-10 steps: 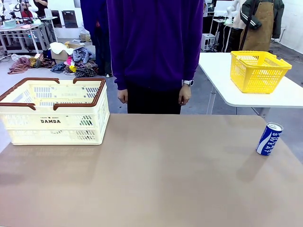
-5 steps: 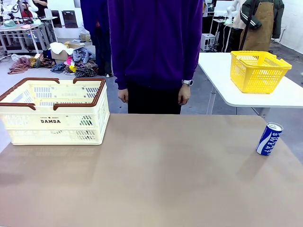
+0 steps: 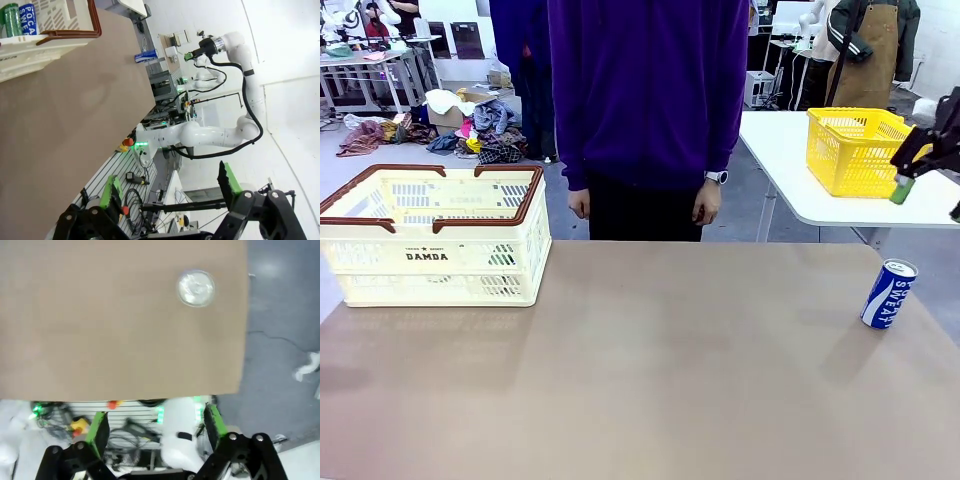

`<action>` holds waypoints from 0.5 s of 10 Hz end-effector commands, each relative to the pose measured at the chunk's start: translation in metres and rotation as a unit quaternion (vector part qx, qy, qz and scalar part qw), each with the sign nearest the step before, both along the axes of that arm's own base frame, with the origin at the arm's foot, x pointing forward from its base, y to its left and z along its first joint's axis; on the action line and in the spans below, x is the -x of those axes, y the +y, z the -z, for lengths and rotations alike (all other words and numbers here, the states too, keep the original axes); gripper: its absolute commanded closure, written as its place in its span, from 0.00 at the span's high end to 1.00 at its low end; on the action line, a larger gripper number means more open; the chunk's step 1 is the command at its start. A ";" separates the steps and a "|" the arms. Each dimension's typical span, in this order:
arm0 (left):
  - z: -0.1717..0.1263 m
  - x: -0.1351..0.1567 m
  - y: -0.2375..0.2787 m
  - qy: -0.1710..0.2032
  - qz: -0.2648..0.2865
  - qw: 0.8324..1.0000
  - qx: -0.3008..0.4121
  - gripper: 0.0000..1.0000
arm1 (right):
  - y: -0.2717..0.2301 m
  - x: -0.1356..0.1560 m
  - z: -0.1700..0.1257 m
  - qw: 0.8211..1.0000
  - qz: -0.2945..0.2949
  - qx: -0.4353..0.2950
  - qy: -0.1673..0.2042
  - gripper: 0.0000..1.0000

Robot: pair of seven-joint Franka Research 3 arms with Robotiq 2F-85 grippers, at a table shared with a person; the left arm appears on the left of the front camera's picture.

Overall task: Place the drinks into the Shopping basket.
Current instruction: Pick up one drink and place it into the Shopping basket.

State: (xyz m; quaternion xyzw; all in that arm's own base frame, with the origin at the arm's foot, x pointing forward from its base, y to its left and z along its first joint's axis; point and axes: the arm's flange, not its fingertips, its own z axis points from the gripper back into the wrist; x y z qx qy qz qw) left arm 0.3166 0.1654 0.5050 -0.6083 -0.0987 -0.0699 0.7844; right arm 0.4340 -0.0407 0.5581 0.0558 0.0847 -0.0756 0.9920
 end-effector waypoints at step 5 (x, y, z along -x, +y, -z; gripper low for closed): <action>-0.002 0.003 0.000 0.003 0.000 1.000 0.002 1.00 | 0.019 -0.027 0.009 0.998 -0.033 0.053 -0.030 1.00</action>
